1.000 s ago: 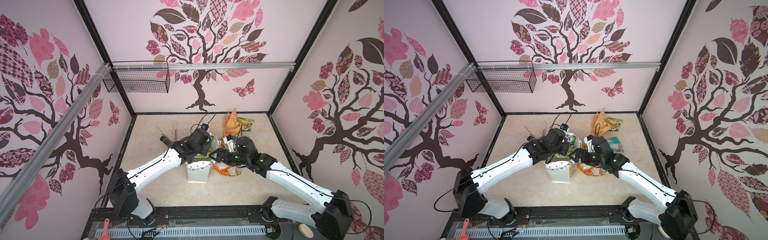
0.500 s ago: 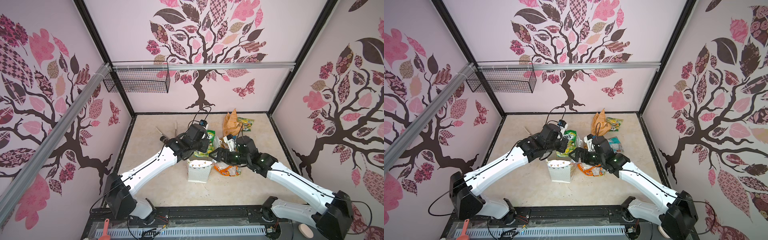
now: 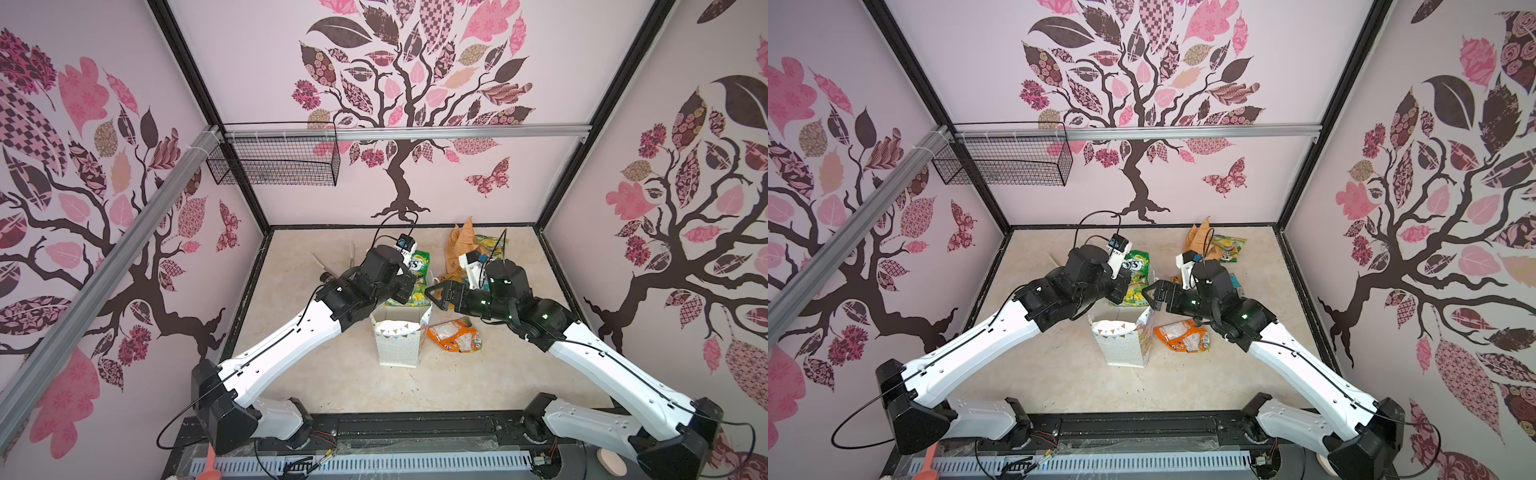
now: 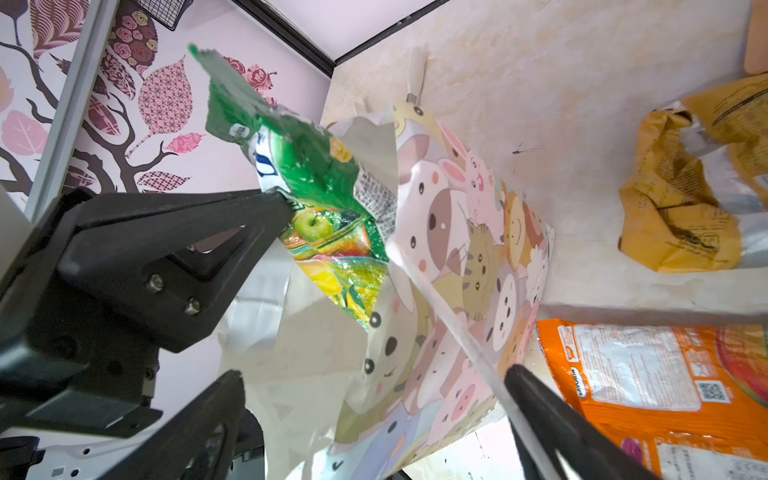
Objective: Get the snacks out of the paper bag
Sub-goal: 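Lift the green candy bag out of the bag with the left gripper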
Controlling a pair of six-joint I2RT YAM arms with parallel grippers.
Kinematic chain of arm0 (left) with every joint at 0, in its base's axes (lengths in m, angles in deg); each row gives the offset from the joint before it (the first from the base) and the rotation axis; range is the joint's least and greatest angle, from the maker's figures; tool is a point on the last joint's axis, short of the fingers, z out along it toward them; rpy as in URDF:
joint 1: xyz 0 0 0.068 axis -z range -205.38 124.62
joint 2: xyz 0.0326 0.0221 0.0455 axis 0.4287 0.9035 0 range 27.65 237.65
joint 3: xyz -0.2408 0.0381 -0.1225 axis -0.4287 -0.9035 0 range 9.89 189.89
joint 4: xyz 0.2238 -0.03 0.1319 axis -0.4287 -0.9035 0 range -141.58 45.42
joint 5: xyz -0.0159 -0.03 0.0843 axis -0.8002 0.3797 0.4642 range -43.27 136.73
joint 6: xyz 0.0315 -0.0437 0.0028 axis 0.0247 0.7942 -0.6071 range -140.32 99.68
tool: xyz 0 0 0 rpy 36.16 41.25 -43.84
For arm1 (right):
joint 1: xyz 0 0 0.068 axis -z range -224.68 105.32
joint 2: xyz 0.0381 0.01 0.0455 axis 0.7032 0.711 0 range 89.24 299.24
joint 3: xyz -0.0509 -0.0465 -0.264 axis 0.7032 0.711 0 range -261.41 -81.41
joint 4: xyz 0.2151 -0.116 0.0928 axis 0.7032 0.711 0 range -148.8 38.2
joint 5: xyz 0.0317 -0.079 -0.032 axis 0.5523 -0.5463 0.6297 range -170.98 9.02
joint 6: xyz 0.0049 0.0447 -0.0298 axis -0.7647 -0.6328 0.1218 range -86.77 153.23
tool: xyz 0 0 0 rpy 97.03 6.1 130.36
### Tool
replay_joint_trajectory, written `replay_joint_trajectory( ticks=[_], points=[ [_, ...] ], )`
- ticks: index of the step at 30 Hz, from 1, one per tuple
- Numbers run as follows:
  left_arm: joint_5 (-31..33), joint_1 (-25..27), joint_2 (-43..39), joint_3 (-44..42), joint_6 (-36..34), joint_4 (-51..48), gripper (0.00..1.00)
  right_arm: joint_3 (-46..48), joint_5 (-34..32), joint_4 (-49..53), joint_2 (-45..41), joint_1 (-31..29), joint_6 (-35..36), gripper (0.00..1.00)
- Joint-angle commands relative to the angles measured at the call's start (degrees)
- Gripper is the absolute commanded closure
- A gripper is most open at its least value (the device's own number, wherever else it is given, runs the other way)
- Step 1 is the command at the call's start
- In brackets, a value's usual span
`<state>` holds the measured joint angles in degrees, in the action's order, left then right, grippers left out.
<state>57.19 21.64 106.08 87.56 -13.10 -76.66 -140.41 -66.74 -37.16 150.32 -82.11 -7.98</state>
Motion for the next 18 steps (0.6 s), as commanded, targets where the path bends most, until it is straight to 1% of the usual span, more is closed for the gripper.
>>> replay_joint_trajectory(
  ticks=[1,6,11,18],
  points=[
    [1.1,0.1,-1.2,3.1,-0.9,2.4,1.0,-2.8,-1.7,2.4,-1.4,-0.3,1.9,0.0],
    [0.9,0.2,-2.1,4.7,-0.7,2.2,1.0,-5.4,-3.5,4.3,-2.4,-0.2,3.4,0.0],
    [1.5,0.2,-3.1,6.7,-1.0,1.9,1.0,-7.8,-6.9,6.6,-3.0,-0.2,5.3,0.0],
    [2.7,0.2,-3.3,9.6,-2.5,1.2,1.0,-11.2,-8.7,8.9,-3.1,-0.2,7.4,0.0]
  ],
)
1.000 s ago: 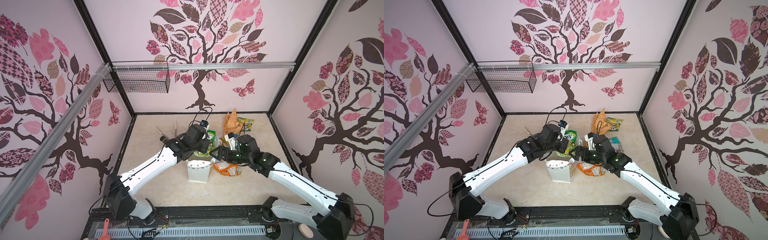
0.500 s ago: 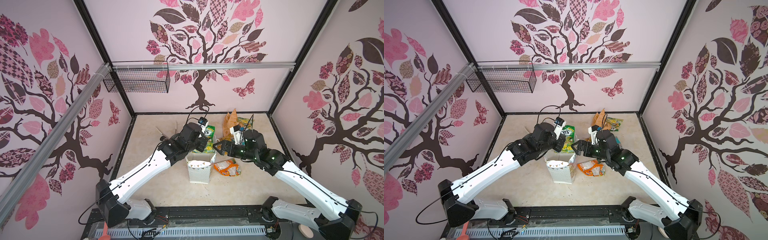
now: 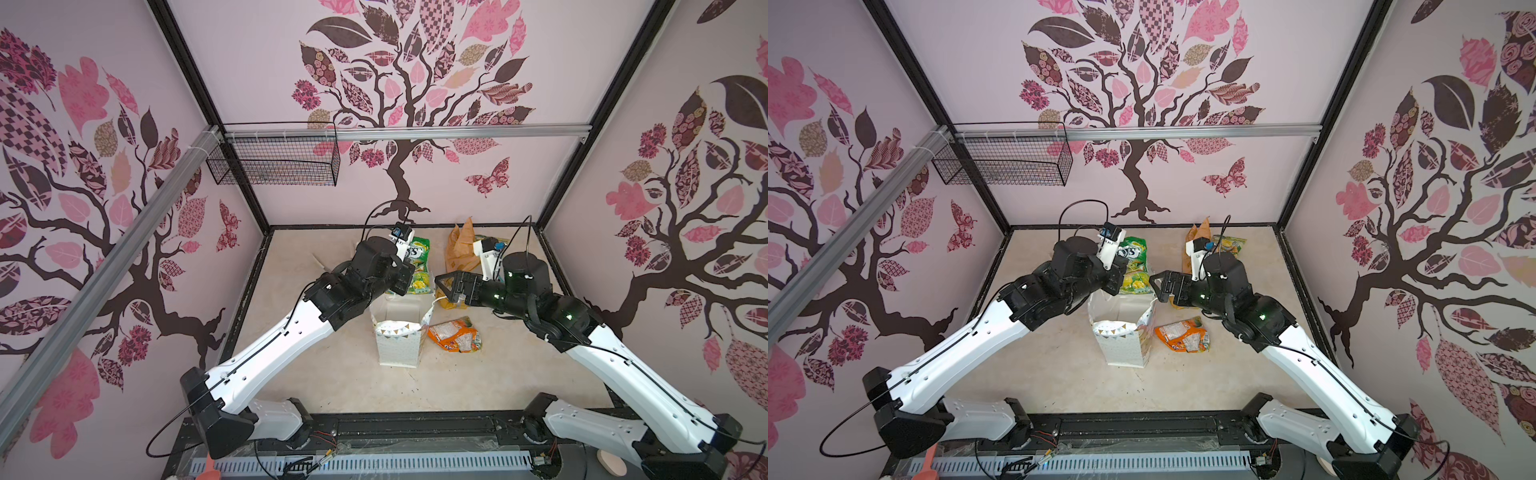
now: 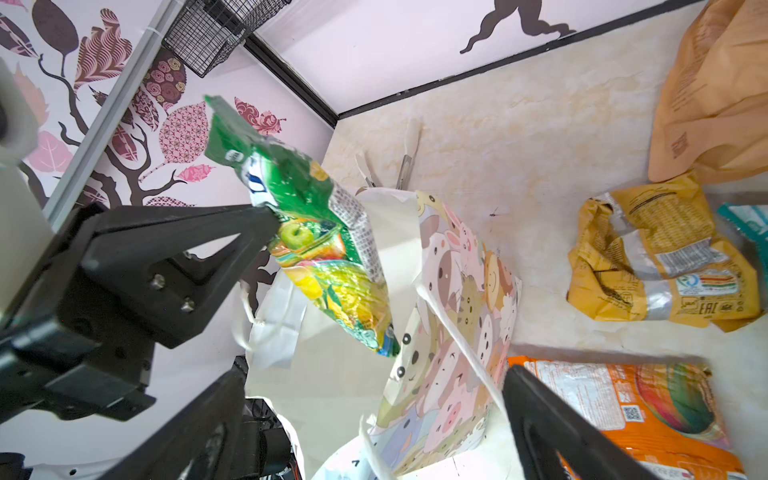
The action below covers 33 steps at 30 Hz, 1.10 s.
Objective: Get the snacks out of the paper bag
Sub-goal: 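Lift the green candy bag out of the bag with the left gripper, then grasp the green candy bag with the right gripper from the left gripper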
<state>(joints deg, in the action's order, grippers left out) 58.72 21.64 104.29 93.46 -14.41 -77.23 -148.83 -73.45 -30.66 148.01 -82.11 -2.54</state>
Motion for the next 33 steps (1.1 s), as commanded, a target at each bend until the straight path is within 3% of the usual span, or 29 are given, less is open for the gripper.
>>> replay_joint_trajectory(
  ticks=[1,11,16,29,33],
  points=[
    [1.2,0.2,-1.7,4.0,-1.2,1.8,1.0,-3.4,-2.3,2.8,-0.8,-0.3,2.3,0.0],
    [0.9,1.0,-2.8,8.6,-1.3,1.7,1.0,-7.2,-3.8,0.1,-3.8,-0.2,6.5,0.0],
    [-1.6,1.2,-3.4,11.5,0.4,0.9,1.0,-7.6,-0.8,-6.4,-5.0,-0.3,10.1,0.0],
    [-8.8,1.4,-3.4,15.4,7.3,0.5,1.0,-9.0,8.5,-13.0,1.3,-0.2,8.2,0.01],
    [-9.3,1.4,-2.9,15.8,8.1,0.2,1.0,-7.9,10.9,-15.6,2.8,-0.3,6.6,0.08]
  ],
)
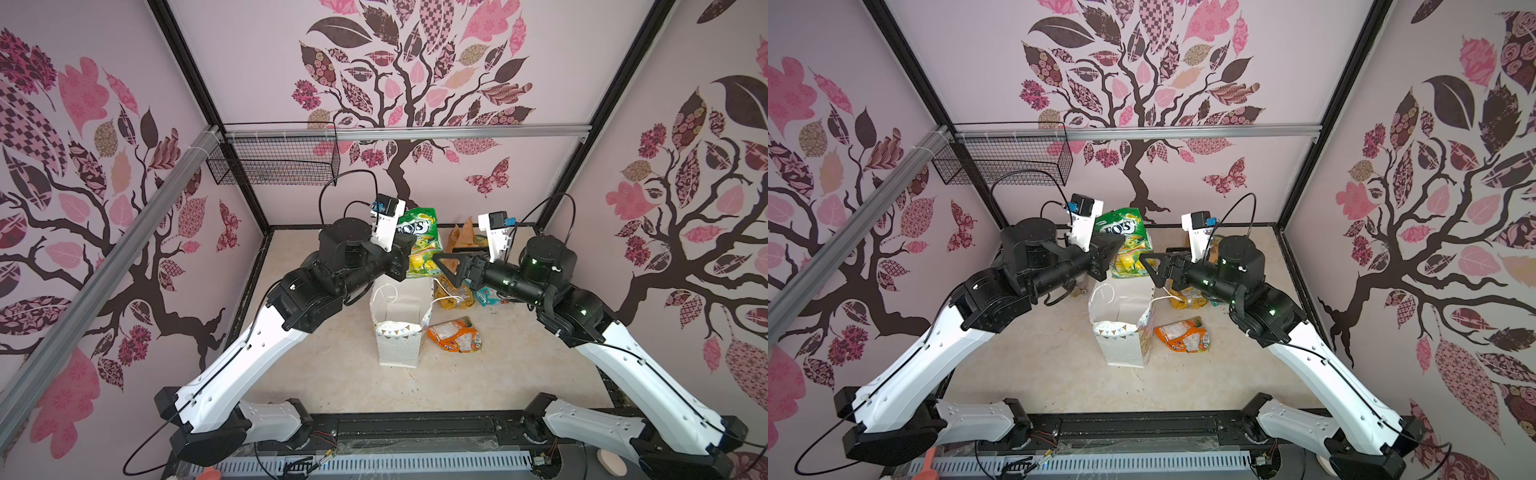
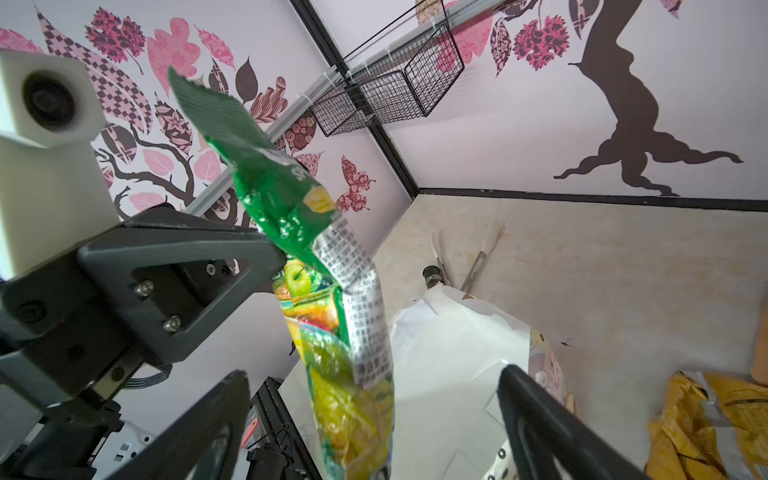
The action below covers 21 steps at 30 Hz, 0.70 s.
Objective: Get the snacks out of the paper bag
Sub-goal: 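Grasp the green candy bag with the right gripper from the left gripper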
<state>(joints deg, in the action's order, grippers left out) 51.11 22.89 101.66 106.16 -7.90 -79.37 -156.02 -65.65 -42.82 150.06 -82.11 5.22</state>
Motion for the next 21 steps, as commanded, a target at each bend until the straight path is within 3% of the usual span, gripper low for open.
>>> replay_joint_trajectory(
  ticks=[1,12,21],
  points=[
    [-1.8,0.3,-0.1,3.4,1.8,2.1,1.0,-0.2,4.0,-4.4,1.1,-0.3,-2.0,0.11],
    [-2.3,0.2,1.3,4.3,2.5,1.1,1.0,2.4,8.8,-8.9,3.2,-0.3,-6.4,0.37],
    [-1.9,0.3,1.4,4.1,2.3,0.9,1.0,2.7,8.0,-8.9,3.1,-0.2,-6.8,0.65]
  ],
)
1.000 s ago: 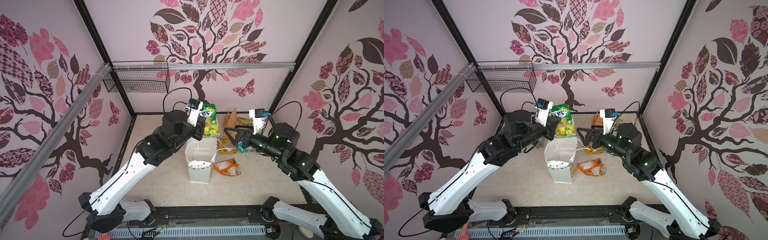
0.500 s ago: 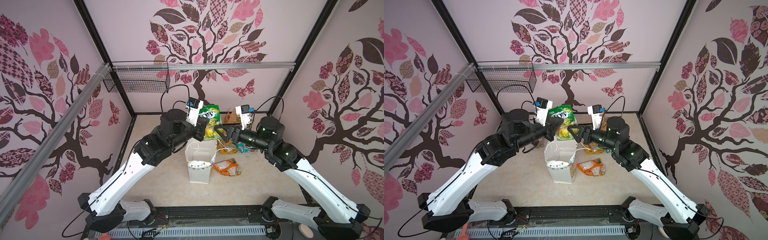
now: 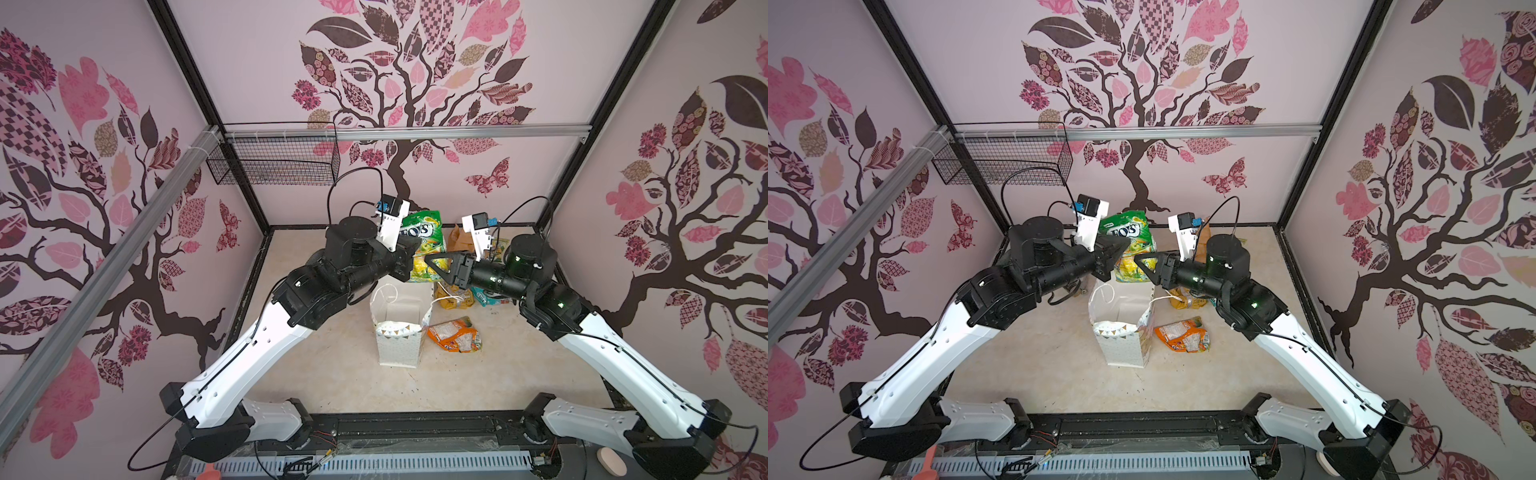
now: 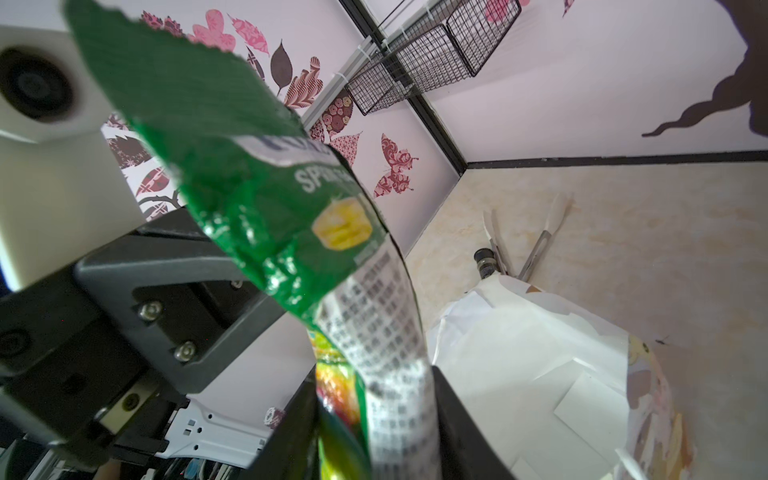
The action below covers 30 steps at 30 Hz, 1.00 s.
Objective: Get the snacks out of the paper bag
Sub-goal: 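Grasp the green candy bag with the right gripper from the left gripper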
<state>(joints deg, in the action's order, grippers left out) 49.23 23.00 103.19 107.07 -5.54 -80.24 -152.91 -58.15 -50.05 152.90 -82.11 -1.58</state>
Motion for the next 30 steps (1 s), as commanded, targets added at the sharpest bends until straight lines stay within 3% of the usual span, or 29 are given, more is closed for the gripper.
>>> replay_joint_trajectory(
  ticks=[1,8,13,21,30],
  points=[
    [0.0,0.1,-0.2,3.2,0.0,1.6,1.0,-0.4,0.4,-1.6,0.2,-0.3,-0.2,0.67],
    [0.6,0.1,-0.9,2.1,-0.5,1.7,1.0,-1.4,0.5,-1.4,0.3,-0.2,-0.9,0.78],
    [0.2,0.1,-3.1,-0.4,-0.8,4.4,0.79,-2.1,-0.3,-1.2,0.2,-0.2,-1.4,0.86],
    [-0.2,0.2,-5.6,-1.6,-2.4,5.0,0.64,-3.9,-1.5,-1.8,0.6,-0.3,-2.4,0.91],
    [-13.9,0.1,-12.4,-7.7,-9.0,8.4,0.4,-9.6,-6.2,1.6,0.8,0.3,0.6,0.93]
  ],
)
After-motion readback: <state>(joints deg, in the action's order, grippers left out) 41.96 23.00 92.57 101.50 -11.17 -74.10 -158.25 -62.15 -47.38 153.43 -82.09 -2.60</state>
